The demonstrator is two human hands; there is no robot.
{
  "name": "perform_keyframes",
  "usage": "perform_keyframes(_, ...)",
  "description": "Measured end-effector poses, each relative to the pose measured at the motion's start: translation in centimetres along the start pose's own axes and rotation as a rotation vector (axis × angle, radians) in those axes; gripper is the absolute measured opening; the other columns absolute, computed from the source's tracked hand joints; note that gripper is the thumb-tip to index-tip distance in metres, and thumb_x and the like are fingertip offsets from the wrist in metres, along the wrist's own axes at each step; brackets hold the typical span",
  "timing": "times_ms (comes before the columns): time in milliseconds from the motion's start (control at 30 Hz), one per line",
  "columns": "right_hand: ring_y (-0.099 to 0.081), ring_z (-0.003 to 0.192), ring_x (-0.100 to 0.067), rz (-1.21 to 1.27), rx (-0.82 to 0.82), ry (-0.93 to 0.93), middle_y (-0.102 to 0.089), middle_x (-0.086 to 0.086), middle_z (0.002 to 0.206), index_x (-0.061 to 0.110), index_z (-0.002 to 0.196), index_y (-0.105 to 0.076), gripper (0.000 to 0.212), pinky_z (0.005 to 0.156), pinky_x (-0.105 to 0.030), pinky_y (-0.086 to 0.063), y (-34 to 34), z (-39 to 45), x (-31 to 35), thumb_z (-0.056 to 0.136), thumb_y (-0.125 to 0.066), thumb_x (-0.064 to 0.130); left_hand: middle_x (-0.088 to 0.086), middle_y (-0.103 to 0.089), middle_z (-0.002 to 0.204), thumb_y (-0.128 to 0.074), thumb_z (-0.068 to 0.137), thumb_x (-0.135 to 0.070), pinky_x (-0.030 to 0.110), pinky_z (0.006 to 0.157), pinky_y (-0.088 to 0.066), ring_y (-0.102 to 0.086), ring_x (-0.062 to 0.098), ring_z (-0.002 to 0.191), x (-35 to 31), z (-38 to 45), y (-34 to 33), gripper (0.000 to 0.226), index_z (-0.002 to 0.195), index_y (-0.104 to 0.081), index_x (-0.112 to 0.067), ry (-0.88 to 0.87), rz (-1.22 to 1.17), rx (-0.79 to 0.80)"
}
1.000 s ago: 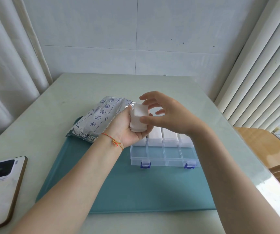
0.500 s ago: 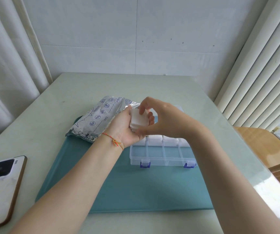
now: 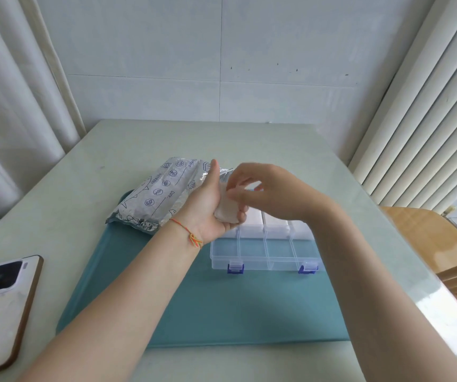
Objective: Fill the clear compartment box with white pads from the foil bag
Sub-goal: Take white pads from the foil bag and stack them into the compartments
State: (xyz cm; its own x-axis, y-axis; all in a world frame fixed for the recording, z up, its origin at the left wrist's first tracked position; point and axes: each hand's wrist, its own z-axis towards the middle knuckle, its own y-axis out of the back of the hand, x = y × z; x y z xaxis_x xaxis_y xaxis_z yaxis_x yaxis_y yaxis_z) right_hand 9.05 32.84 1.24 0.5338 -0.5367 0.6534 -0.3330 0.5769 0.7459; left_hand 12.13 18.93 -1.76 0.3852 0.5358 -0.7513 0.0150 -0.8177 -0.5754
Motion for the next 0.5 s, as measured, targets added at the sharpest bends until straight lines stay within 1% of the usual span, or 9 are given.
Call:
perform_keyframes(67,-0.064,0.094,-0.006,0.107,-0.023,-0.061,-0.068,0.009,0.099,0.020,0.104,-0.065,0.016,0.081,-0.024,-0.052,0.2,0.1,-0.3,0.090,-0.064,0.028,-0.005,-0.070,0.078,-0.020,0.094,-0.069,0.020,0.045,-0.039,-0.048,0.015,0.050,0.1,-0.1,-0.2,0.069,0.094,-0.069,-0.020,-0.078,0.125,0.034)
perform_keyframes(133,-0.065,0.092,-0.008,0.070,0.004,-0.094,-0.069,0.008,0.099,0.021,0.106,-0.066,0.020,0.084,-0.031,-0.054,0.1,0.1,-0.5,0.091,-0.063,0.033,-0.004,-0.067,0.078,-0.021,0.094,-0.069,0.023,0.046,-0.039,-0.050,0.020,0.051,0.3,-0.2,-0.2,0.066,0.097,-0.065,-0.020,-0.136,0.238,0.044)
perform_keyframes(167,-0.065,0.086,-0.007,0.022,0.022,-0.094,-0.070,0.007,0.096,0.021,0.104,-0.068,0.020,0.082,-0.033,-0.055,0.0,0.1,-0.4,0.091,-0.062,0.035,-0.003,-0.067,0.077,-0.022,0.094,-0.068,0.024,0.047,-0.039,-0.052,0.023,0.052,0.4,-0.2,-0.2,0.065,0.097,-0.065,-0.019,-0.156,0.291,0.051)
perform_keyframes(200,-0.064,0.076,-0.006,-0.011,0.035,-0.097,-0.070,0.006,0.092,0.021,0.100,-0.069,0.019,0.079,-0.034,-0.054,-0.1,0.0,-0.4,0.092,-0.061,0.036,-0.001,-0.068,0.077,-0.022,0.095,-0.068,0.025,0.049,-0.039,-0.054,0.025,0.053,0.4,-0.2,-0.1,0.065,0.096,-0.066,-0.019,-0.167,0.340,0.061)
perform_keyframes(267,-0.055,0.056,-0.006,-0.010,0.046,-0.113,-0.070,-0.001,0.081,0.018,0.093,-0.069,0.017,0.068,-0.033,-0.051,0.1,0.0,-0.3,0.091,-0.063,0.034,0.010,-0.069,0.082,-0.023,0.095,-0.068,0.027,0.051,-0.041,-0.059,0.028,0.058,0.4,-0.3,-0.1,0.066,0.097,-0.069,-0.021,-0.154,0.408,0.094)
perform_keyframes(333,-0.053,0.056,-0.010,0.041,0.035,-0.139,-0.069,-0.010,0.078,0.015,0.089,-0.068,0.013,0.065,-0.031,-0.047,0.5,0.0,-0.5,0.090,-0.066,0.029,0.018,-0.069,0.091,-0.028,0.096,-0.063,0.028,0.054,-0.049,-0.065,0.032,0.068,0.3,-0.3,0.1,0.061,0.103,-0.069,-0.018,-0.137,0.432,0.116)
perform_keyframes(367,-0.054,0.059,-0.011,0.072,0.008,-0.163,-0.069,-0.011,0.080,0.014,0.089,-0.067,0.013,0.066,-0.030,-0.046,0.8,-0.1,-0.8,0.088,-0.067,0.027,0.018,-0.069,0.094,-0.034,0.097,-0.058,0.030,0.058,-0.053,-0.067,0.032,0.075,0.2,-0.4,0.2,0.054,0.106,-0.068,-0.016,-0.147,0.444,0.114)
perform_keyframes(433,-0.055,0.062,-0.011,0.128,-0.065,-0.223,-0.068,-0.006,0.078,0.013,0.088,-0.068,0.014,0.066,-0.030,-0.046,1.5,-0.1,-1.6,0.086,-0.070,0.026,0.015,-0.069,0.097,-0.050,0.097,-0.040,0.034,0.068,-0.058,-0.069,0.031,0.084,0.2,-0.3,0.4,0.035,0.110,-0.064,-0.010,-0.187,0.472,0.083)
perform_keyframes(500,-0.056,0.064,-0.013,0.183,-0.092,-0.270,-0.067,-0.005,0.076,0.009,0.088,-0.070,0.016,0.067,-0.032,-0.049,2.1,-0.1,-2.4,0.084,-0.072,0.025,0.013,-0.070,0.095,-0.062,0.093,-0.022,0.035,0.071,-0.059,-0.070,0.028,0.083,0.4,-0.1,0.8,0.025,0.110,-0.061,-0.003,-0.231,0.521,0.005)
